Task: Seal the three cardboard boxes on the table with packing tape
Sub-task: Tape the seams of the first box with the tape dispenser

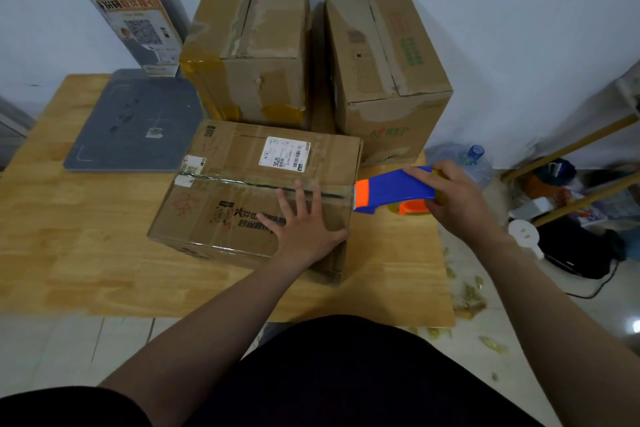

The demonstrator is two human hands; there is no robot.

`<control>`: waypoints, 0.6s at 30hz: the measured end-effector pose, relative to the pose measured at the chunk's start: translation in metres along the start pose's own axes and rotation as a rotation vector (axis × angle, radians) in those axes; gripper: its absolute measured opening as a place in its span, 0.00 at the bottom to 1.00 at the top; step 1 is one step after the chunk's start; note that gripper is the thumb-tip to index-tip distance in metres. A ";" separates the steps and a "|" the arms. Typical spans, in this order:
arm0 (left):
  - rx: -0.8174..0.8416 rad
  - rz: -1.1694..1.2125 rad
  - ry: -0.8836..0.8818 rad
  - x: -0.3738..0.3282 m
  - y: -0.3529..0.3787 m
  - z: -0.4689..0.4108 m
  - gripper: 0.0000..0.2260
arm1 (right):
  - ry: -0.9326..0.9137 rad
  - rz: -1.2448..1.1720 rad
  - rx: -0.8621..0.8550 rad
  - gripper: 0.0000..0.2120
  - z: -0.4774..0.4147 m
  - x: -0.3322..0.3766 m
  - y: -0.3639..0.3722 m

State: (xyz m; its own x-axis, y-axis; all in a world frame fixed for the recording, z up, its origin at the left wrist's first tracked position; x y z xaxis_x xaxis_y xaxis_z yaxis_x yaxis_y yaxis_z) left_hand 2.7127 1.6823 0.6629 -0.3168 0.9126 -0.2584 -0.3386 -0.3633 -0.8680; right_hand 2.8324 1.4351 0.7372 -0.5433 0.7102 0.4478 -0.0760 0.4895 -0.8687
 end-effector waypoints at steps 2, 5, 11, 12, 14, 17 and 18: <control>0.022 -0.031 0.013 -0.002 0.000 -0.001 0.52 | 0.006 -0.001 -0.002 0.34 -0.001 0.000 0.004; 0.035 -0.072 0.009 -0.004 0.001 -0.002 0.50 | 0.016 -0.007 0.011 0.31 -0.003 0.001 0.010; 0.053 -0.088 0.041 -0.006 0.004 -0.001 0.47 | 0.073 -0.101 0.000 0.26 -0.007 0.007 0.012; 0.060 -0.078 0.037 -0.006 0.005 -0.001 0.47 | 0.088 -0.102 0.004 0.27 -0.007 0.007 0.014; 0.074 -0.059 0.022 -0.005 0.005 -0.001 0.47 | 0.114 -0.111 0.004 0.29 -0.007 0.008 0.015; 0.090 -0.015 -0.027 -0.005 0.008 0.003 0.48 | 0.129 -0.098 0.005 0.29 -0.005 0.012 0.018; 0.092 0.003 -0.046 -0.004 0.010 0.006 0.49 | 0.134 -0.089 0.008 0.30 -0.004 0.013 0.020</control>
State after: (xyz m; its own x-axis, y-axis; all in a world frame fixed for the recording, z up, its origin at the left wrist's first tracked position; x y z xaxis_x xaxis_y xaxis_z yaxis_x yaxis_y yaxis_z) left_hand 2.7058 1.6739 0.6579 -0.3573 0.9027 -0.2398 -0.4170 -0.3840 -0.8238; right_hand 2.8266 1.4562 0.7264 -0.4173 0.7259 0.5468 -0.1261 0.5496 -0.8258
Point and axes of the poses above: each hand's wrist, its own z-axis away from the middle knuckle, its own y-axis out of the palm, x = y × z, the point moved 6 cm from there along -z, towards the middle knuckle, and after that the axes turned 10 degrees about y, right-handed, at the moved point
